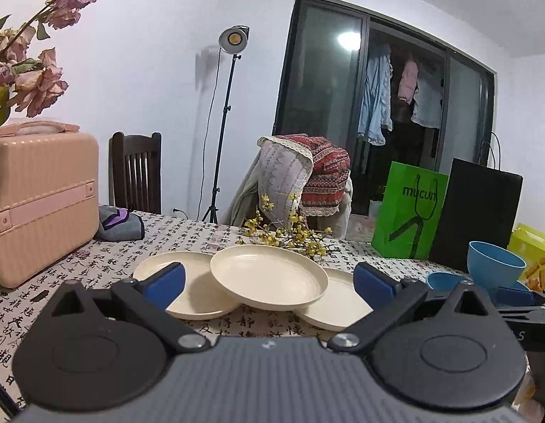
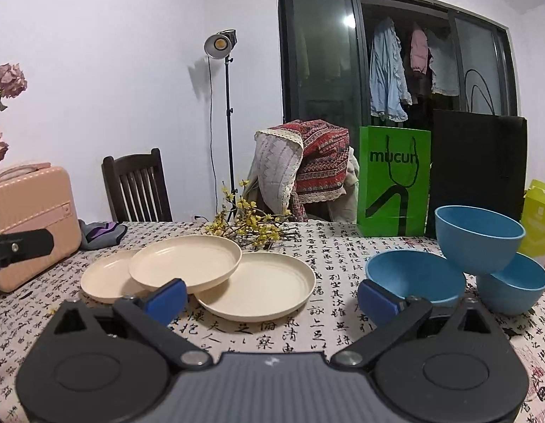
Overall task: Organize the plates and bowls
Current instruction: 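Move both grippers forward and down toward the overlapping cream plates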
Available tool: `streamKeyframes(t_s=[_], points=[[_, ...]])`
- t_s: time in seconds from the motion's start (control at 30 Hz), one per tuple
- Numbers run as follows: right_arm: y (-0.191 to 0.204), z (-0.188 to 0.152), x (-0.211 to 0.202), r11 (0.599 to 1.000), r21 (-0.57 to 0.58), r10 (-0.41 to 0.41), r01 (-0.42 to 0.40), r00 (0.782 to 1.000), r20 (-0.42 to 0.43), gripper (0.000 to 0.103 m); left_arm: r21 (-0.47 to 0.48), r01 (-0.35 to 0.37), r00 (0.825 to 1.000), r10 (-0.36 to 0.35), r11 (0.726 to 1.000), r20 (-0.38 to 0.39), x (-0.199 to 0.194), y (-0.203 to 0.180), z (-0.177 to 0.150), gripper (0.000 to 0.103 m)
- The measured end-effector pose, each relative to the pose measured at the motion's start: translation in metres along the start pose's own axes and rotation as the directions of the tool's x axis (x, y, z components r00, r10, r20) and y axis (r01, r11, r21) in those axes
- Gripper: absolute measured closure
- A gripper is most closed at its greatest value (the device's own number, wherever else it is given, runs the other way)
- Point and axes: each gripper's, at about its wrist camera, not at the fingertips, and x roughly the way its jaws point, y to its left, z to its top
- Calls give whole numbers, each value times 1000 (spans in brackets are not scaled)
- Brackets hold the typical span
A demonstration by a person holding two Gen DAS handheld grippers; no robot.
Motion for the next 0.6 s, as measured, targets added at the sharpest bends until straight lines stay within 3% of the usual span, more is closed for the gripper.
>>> streamKeyframes(t_s=[0.6], points=[[5,28,47,999,38,18,-17,999,-34,0,-54,-46,998,44,997,-33,38,11,24,0]])
